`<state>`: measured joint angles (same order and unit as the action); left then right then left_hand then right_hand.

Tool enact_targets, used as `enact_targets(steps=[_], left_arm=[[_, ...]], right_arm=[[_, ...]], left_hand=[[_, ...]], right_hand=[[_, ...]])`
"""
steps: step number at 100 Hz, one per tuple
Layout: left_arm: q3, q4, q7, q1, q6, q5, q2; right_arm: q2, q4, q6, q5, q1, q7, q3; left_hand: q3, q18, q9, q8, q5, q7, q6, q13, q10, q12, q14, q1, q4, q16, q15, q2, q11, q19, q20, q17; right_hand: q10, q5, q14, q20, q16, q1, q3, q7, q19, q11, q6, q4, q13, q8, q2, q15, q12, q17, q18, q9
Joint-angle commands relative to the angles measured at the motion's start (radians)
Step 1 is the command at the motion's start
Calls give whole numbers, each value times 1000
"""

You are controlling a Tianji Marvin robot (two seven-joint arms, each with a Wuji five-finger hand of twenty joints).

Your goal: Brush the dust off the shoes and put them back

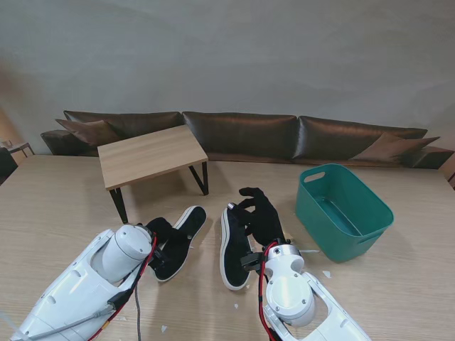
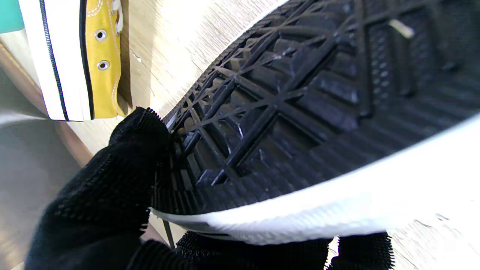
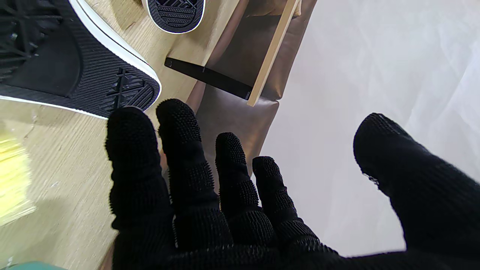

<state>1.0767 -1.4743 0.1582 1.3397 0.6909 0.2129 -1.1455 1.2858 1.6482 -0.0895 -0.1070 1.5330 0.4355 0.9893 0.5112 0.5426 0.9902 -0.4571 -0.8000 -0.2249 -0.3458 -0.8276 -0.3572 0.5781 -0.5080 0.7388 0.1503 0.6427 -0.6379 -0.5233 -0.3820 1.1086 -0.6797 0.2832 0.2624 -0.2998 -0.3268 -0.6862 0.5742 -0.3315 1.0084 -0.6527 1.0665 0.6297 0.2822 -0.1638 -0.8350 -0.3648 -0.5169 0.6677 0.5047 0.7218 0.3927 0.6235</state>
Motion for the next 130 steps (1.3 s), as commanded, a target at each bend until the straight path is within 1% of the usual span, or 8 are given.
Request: enact_targets(steps=[1, 40, 52, 60, 79, 93, 107, 130], left_arm=[[-5, 12, 28, 12, 20, 10, 10], [-23, -28, 95, 13, 83, 70, 43], [-40, -19, 89, -1, 105, 74, 40], [-47, -8, 93, -10, 103, 67, 40], [-53, -5, 89, -18, 125, 43, 35], [-49, -5, 71, -17, 133, 37, 28], [-47, 4, 61, -22, 128, 12, 19], [-12, 8, -15, -17, 137, -74, -21]], right_arm=[[1, 6, 1, 4, 7, -17, 0], [0, 6, -2, 8, 6, -24, 0], [0, 6, -2, 10, 6, -25, 0], [0, 5, -2, 11, 6, -25, -1], [0, 3, -3, 13, 5, -28, 1], [1, 0, -3, 15, 4, -26, 2], [1, -2, -3, 15, 3, -26, 2], [1, -5, -6, 19, 2, -29, 3]], left_hand=[[18, 31, -121, 25, -11, 13, 16, 58, -107, -151, -80, -7, -53, -84, 164, 64, 229, -19, 9, -20], [-80, 39, -149, 76, 7, 34, 58, 106, -127, -177, -93, -37, -51, -129, 219, 94, 233, -105, 54, -32], [126, 54, -15, 34, -63, -35, -5, -61, -127, -75, -47, 105, -64, -45, 37, 72, 141, 74, -35, 88], [151, 48, 47, -44, -61, -80, -20, -154, -100, -15, 0, 198, -19, -4, -66, 38, 88, 165, -51, 166], [161, 65, 31, -18, -55, -42, -45, -132, -121, -17, -28, 86, -56, -9, -40, 54, 115, 162, -40, 144], [200, 43, 105, -85, -69, -121, -95, -256, -100, 11, 87, 265, -11, 0, -110, -2, 59, 196, -17, 273], [239, -12, 195, -53, -52, -250, -104, -373, -43, 254, 239, 408, -13, 24, -172, -54, 80, 240, 81, 406], [264, -31, 222, -53, -61, -273, -106, -416, -31, 276, 284, 432, -12, 31, -168, -72, 79, 239, 98, 457]], right_hand=[[-6, 6, -10, -1, -4, 40, 0, -4, -19, 4, -25, 34, 21, 13, 28, 11, -14, -381, -38, -28], [-7, 4, -11, -2, -3, 39, 1, -1, -21, 3, -24, 34, 22, 13, 28, 11, -14, -382, -37, -27], [-6, 4, -10, -2, -3, 40, 0, -1, -21, 2, -24, 34, 21, 13, 28, 11, -14, -381, -39, -29], [-5, 2, -11, -3, -3, 41, 0, -1, -21, 2, -24, 34, 22, 13, 29, 11, -13, -382, -38, -28], [-6, 3, -11, -3, -3, 41, 0, 0, -22, 2, -24, 34, 22, 12, 29, 11, -14, -382, -38, -29], [-4, 0, -12, -3, -3, 42, 3, 0, -22, 1, -23, 34, 22, 12, 29, 11, -14, -382, -38, -28], [-4, 0, -11, -4, -3, 42, 4, 0, -22, 1, -23, 34, 21, 12, 29, 12, -13, -382, -39, -29], [-5, -1, -12, -4, -3, 43, 3, 0, -22, 2, -22, 34, 21, 12, 30, 12, -13, -382, -39, -31]])
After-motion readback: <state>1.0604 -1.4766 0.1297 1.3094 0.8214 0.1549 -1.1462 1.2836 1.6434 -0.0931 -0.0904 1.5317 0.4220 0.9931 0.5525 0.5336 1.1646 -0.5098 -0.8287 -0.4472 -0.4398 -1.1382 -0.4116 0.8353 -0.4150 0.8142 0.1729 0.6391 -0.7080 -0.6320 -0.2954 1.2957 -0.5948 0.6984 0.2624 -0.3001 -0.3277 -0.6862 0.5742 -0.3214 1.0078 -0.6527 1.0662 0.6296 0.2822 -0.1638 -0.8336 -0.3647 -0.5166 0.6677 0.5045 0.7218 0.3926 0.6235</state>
